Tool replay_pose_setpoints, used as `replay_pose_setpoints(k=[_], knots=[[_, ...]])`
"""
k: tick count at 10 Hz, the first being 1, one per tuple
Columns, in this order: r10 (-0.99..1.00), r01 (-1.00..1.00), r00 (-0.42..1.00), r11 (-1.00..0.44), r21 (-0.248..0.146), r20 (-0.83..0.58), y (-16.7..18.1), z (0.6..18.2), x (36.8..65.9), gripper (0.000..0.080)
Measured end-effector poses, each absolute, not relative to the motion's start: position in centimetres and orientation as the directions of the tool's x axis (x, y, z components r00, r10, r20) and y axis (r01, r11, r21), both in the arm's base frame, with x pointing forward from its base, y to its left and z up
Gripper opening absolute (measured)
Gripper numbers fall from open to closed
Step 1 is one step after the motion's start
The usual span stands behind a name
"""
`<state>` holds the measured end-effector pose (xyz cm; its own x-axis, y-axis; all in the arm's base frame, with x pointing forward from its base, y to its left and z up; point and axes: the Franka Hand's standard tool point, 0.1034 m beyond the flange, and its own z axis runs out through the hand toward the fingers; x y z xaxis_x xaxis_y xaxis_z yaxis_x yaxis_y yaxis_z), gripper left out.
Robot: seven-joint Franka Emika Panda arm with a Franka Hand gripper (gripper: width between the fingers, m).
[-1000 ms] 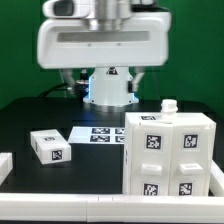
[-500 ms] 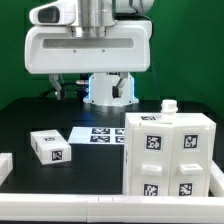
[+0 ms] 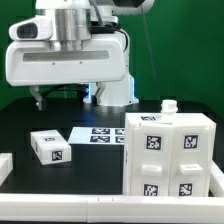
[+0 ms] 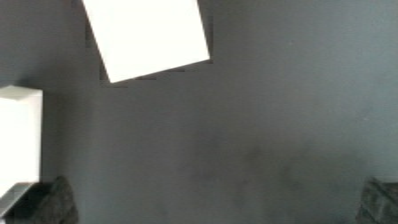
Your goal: Assemble cabinet
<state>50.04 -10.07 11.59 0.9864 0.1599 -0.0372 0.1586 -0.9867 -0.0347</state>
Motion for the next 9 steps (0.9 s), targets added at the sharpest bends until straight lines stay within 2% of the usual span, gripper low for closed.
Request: replay_pose_setpoints(k=[2, 3, 5, 6, 9], knots=[[0.163, 0.161, 0.986, -0.986, -0.034, -0.039, -10.2, 11.4, 49.9, 0.0797], [0.252, 0.252, 0.968, -0.968, -0.002, -0.003, -11.6, 10.4, 49.3, 0.0797], [0.287, 0.286, 0.958, -0.958, 0.030, 0.004, -14.3, 6.9, 46.4, 0.0797], [0.283, 0.282, 0.959, -0.959, 0.031, 0.002, -14.4, 6.0, 45.9, 0.0797], [0.287, 0.287, 0.958, -0.957, 0.027, -0.001, -14.4, 6.1, 45.9, 0.0797]])
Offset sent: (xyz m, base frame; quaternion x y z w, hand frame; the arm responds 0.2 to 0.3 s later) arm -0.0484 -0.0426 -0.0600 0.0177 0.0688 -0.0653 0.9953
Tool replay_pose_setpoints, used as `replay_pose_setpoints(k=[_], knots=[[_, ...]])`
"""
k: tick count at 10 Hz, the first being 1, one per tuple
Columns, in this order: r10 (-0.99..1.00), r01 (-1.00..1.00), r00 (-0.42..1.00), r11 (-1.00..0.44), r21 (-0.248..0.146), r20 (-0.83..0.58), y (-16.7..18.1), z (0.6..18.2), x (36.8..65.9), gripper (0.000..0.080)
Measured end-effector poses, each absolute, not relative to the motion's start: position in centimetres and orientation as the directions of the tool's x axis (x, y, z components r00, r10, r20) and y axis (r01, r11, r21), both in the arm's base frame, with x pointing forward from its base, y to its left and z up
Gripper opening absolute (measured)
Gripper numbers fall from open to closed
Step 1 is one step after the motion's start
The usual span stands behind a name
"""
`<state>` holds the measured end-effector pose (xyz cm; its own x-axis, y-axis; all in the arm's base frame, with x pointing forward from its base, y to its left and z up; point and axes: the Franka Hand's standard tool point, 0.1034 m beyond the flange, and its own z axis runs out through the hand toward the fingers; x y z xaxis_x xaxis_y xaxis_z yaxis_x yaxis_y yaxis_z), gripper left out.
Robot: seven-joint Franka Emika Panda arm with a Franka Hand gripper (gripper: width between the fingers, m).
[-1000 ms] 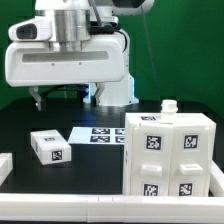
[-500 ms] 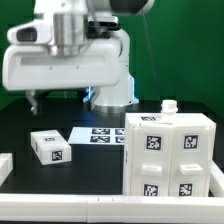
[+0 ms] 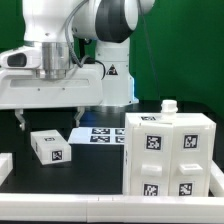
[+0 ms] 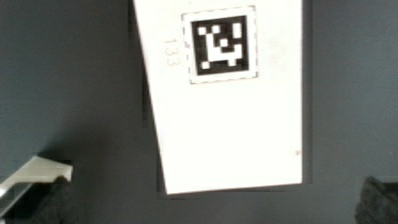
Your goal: Assemble cabinet
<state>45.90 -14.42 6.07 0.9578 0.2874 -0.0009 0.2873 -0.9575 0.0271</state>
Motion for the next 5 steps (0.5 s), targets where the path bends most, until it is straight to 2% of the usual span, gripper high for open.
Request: replay_pose_setpoints(k=[1, 5], knots=[[0.291, 0.291, 0.957, -0.956, 0.027, -0.006, -14.6, 5.7, 45.6, 0.0797], [0.287, 0.290, 0.955, -0.956, 0.039, -0.068, -15.0, 1.9, 43.0, 0.0797]])
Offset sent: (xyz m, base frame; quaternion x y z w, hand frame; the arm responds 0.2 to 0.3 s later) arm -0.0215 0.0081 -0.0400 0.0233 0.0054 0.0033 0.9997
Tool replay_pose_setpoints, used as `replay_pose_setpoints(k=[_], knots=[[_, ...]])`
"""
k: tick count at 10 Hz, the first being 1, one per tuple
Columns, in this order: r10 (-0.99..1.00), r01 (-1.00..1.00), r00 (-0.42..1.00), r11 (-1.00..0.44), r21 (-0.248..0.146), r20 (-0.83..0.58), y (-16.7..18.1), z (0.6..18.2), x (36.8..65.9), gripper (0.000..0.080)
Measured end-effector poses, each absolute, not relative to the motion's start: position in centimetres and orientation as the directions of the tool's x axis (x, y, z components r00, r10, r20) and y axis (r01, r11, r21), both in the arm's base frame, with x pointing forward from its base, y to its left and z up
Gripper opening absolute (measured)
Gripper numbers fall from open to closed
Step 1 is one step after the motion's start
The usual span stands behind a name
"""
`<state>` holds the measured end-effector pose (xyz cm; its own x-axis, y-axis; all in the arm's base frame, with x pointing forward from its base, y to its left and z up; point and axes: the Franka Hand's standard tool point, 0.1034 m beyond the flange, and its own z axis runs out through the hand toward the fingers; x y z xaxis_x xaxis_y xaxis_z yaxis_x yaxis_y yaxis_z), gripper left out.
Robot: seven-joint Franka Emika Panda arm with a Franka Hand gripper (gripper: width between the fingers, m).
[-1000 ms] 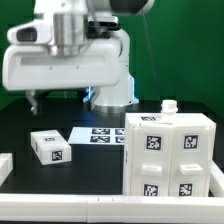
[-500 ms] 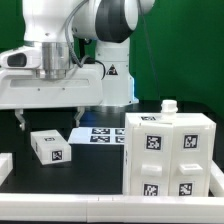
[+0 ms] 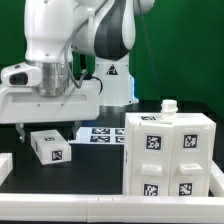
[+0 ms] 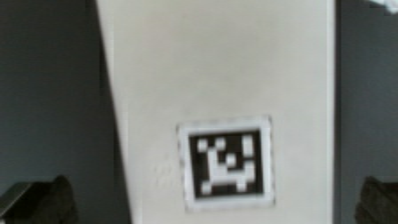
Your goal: Assemble cabinet
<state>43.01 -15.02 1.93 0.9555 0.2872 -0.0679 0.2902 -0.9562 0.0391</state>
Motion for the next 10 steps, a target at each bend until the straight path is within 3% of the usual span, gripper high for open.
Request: replay_pose_setpoints(k=[2, 5, 6, 7, 8, 10], knots=[[0.287, 0.290, 0.954, -0.956, 0.033, -0.086, -14.6, 1.0, 42.5, 0.0797], [0.286, 0.289, 0.954, -0.957, 0.032, -0.087, -14.7, 1.0, 42.4, 0.0770], [0.286, 0.289, 0.954, -0.957, 0.032, -0.087, -14.7, 1.0, 42.4, 0.0598], [0.285, 0.289, 0.954, -0.957, 0.033, -0.087, -14.7, 1.0, 42.5, 0.0598], [0.288, 0.292, 0.954, -0.956, 0.034, -0.086, -14.5, 1.4, 42.9, 0.0557], [0.323, 0.325, 0.945, -0.945, 0.036, -0.056, -13.3, 5.2, 45.9, 0.0557]])
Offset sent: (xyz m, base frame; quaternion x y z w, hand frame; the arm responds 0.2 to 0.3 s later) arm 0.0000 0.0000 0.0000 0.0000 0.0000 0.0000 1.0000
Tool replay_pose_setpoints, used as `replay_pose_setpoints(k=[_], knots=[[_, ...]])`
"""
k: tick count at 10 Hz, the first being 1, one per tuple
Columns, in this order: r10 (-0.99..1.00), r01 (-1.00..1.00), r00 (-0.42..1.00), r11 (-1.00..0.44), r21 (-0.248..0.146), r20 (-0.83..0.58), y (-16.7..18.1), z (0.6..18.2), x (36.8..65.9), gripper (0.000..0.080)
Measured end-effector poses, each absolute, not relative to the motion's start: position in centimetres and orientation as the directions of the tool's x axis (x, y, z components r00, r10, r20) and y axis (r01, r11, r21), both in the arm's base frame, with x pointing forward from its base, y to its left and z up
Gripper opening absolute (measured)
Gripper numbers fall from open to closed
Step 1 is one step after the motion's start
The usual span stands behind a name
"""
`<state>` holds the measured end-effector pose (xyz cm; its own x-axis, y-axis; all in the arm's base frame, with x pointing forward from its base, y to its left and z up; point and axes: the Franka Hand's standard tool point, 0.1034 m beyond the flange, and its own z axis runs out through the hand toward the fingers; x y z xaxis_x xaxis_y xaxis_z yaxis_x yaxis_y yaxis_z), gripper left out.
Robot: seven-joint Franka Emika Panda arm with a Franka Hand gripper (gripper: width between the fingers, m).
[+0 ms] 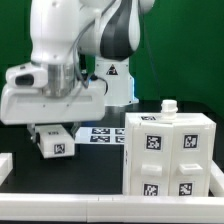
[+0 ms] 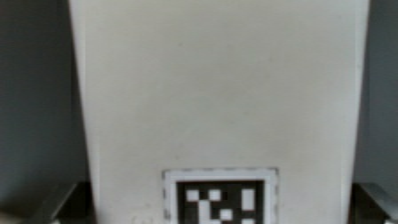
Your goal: Assemble cabinet
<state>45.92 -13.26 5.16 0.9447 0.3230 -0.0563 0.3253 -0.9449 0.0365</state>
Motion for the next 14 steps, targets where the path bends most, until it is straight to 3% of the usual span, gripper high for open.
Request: replay_pose_setpoints(k=[1, 2, 4, 6, 8, 9, 10, 14], knots=[[0.322, 0.323, 0.944, -0.946, 0.013, -0.069, -12.6, 7.2, 47.3, 0.0557], [0.330, 0.331, 0.942, -0.943, 0.018, -0.057, -12.3, 8.6, 48.7, 0.0557], [0.327, 0.328, 0.943, -0.944, 0.021, -0.065, -12.6, 7.6, 47.9, 0.0557], [0.321, 0.323, 0.945, -0.946, 0.017, -0.069, -12.4, 7.8, 48.1, 0.0557], [0.306, 0.306, 0.947, -0.952, -0.017, -0.102, -9.8, 11.8, 51.1, 0.0557], [0.284, 0.285, 0.953, -0.958, -0.008, -0.103, -8.3, 13.9, 52.9, 0.0557], [0.291, 0.294, 0.952, -0.956, 0.020, -0.094, -7.1, 14.9, 54.1, 0.0557], [0.279, 0.283, 0.954, -0.959, 0.019, -0.110, -7.2, 14.5, 53.5, 0.0557]])
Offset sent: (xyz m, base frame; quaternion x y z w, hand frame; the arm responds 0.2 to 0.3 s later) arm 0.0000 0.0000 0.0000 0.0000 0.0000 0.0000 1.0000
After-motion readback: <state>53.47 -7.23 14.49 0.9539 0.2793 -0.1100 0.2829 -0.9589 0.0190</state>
